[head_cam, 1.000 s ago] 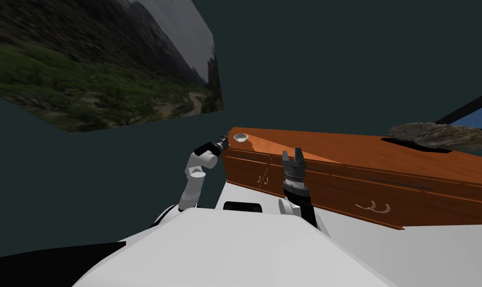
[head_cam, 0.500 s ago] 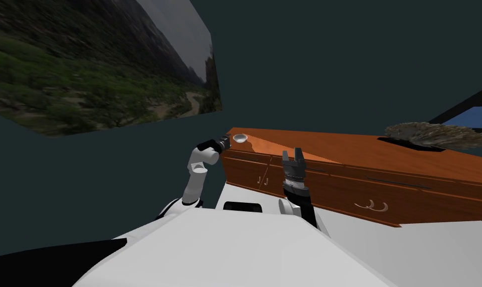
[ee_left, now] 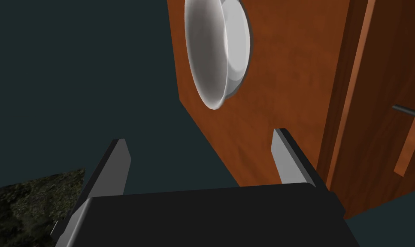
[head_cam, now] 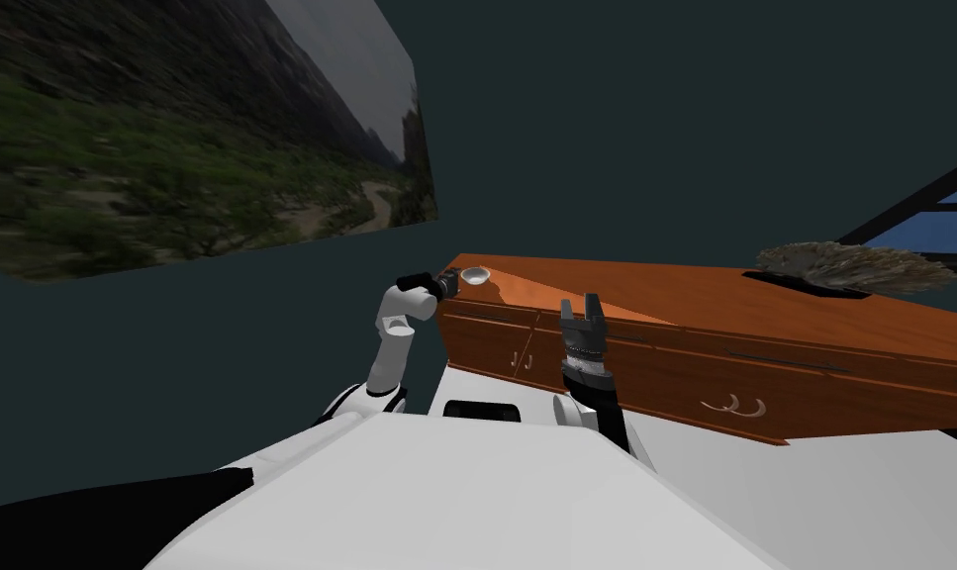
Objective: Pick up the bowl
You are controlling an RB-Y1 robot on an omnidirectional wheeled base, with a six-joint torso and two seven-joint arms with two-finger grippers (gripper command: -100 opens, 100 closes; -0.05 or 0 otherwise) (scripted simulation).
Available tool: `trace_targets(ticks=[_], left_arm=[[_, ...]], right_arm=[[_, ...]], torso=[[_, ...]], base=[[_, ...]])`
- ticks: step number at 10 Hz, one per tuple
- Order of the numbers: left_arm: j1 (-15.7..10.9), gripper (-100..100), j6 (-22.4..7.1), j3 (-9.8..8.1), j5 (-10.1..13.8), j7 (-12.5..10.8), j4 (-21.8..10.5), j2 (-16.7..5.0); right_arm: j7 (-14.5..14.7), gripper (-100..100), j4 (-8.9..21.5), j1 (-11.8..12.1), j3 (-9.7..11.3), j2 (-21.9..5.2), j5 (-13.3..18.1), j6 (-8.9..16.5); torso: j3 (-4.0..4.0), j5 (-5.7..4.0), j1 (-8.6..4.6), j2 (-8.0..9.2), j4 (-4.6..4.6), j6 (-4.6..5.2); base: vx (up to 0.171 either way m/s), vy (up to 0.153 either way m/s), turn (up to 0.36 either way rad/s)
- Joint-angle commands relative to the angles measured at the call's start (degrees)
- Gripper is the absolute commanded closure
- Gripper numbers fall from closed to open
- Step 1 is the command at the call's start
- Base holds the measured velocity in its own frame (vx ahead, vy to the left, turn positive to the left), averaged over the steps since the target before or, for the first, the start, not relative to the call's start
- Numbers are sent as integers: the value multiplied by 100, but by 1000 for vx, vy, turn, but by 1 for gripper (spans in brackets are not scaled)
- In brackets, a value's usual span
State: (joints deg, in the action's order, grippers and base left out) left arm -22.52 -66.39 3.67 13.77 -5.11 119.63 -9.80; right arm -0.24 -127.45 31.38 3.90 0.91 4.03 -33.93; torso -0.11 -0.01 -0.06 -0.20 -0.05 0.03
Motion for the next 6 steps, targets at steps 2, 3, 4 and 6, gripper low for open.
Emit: trace_targets(ticks=[2,3,4,6], left_arm=[[-94,-100,-337,-5,6,-17,-44,-1],[-313,-100,-546,-23,15,-48,-164,-5],[-313,-100,-691,-23,15,-48,-164,-5],[-523,-100,-971,-42,19,-77,-284,-8]], right_arm=[[0,0,0,0,0,0,0,0],[0,0,0,0,0,0,0,0],[0,0,0,0,0,0,0,0],[0,0,0,0,0,0,0,0]], torso=[[-2,1,2,-3,-1,-2],[1,1,1,3,0,-3],[-2,0,-1,-3,-1,0],[1,1,2,3,0,-3]], base=[[36,12,-18],[48,7,-87],[52,17,-64],[30,18,-54]])
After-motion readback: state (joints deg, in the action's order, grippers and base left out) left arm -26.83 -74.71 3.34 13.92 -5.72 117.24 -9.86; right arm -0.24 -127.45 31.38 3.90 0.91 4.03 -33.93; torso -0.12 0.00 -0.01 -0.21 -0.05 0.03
